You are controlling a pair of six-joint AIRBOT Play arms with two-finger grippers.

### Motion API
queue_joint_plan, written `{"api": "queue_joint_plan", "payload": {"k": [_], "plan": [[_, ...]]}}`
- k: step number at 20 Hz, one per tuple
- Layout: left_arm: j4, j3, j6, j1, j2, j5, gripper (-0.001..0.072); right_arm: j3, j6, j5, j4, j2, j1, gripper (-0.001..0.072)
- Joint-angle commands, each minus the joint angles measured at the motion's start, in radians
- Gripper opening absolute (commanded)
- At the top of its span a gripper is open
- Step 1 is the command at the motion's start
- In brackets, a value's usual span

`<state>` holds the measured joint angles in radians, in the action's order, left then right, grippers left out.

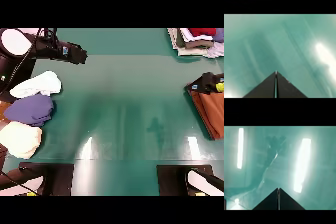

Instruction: Fold the shirts.

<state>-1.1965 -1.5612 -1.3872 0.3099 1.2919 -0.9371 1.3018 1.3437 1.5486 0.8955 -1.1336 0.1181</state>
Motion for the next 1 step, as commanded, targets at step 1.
{"api": "queue_joint_plan", "payload": {"k": [1], "plan": [[0.0, 0.0, 0.0, 0.0, 0.0, 0.032, 0.0029, 0.001, -0.001, 0.005, -0.004, 0.0, -0.039, 0.0015]]}}
